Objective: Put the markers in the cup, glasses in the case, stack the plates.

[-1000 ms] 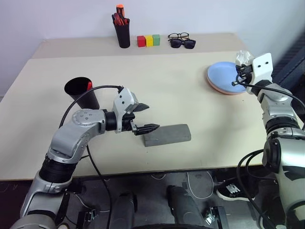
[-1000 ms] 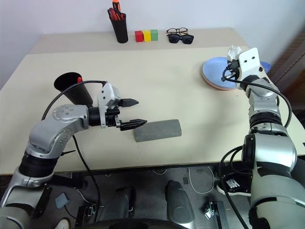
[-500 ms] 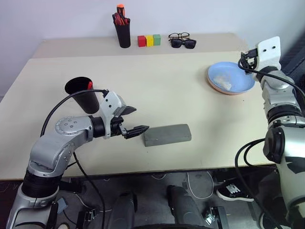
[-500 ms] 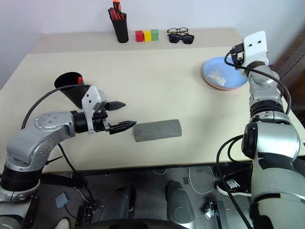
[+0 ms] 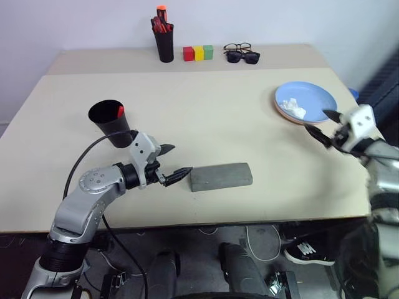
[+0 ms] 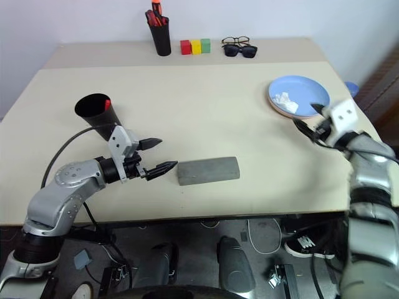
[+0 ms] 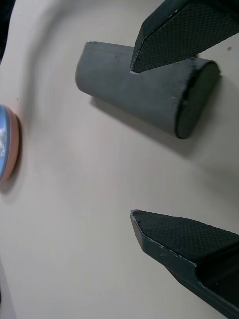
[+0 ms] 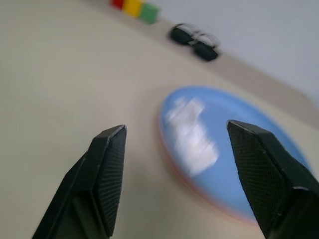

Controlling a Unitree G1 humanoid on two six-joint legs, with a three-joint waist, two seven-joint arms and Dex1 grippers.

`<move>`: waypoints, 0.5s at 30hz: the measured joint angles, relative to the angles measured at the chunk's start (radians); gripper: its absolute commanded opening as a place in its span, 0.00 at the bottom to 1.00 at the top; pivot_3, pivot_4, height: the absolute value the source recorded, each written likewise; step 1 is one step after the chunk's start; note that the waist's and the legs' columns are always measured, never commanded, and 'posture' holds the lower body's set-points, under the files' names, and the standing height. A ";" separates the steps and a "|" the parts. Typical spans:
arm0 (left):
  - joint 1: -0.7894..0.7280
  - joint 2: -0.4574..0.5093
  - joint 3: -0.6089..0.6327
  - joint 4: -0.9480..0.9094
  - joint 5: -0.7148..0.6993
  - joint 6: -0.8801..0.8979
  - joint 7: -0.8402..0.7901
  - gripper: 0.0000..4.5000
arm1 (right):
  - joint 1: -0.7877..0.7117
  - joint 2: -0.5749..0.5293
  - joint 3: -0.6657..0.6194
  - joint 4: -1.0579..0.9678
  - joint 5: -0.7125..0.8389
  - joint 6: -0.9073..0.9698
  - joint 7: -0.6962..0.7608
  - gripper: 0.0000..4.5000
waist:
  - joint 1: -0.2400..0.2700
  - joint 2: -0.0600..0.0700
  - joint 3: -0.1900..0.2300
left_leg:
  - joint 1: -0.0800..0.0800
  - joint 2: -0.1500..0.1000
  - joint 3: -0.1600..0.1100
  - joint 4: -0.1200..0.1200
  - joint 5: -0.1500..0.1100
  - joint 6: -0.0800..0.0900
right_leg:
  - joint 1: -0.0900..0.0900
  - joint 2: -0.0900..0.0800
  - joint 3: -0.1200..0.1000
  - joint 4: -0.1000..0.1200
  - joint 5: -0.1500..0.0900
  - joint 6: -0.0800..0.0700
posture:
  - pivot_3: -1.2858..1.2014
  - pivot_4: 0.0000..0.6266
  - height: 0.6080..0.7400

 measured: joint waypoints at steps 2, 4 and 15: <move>0.000 -0.006 0.007 0.011 -0.006 -0.019 -0.017 1.00 | 0.109 -0.029 -0.040 -0.126 0.054 0.077 0.029 0.72 | -0.003 0.000 0.000 | 0.001 0.000 0.001 0.001 0.000 0.000 | 0.000 0.000 0.000 0.000 0.000 -0.001 | 0.52 0.24 1.00; 0.013 -0.008 0.029 0.018 -0.024 -0.046 -0.037 1.00 | 0.280 -0.076 -0.106 -0.277 0.120 0.168 0.079 0.72 | -0.003 0.000 0.000 | 0.003 0.000 0.001 0.001 0.000 0.000 | 0.002 0.000 0.000 0.001 0.000 -0.001 | 0.52 0.24 1.00; 0.231 -0.001 0.138 -0.008 -0.020 -0.213 -0.057 1.00 | 0.638 -0.118 -0.338 -0.479 0.250 0.320 0.219 0.72 | -0.012 -0.001 -0.001 | 0.004 0.001 0.003 0.002 0.000 0.000 | 0.002 0.000 0.001 -0.001 -0.002 0.001 | 0.52 0.24 1.00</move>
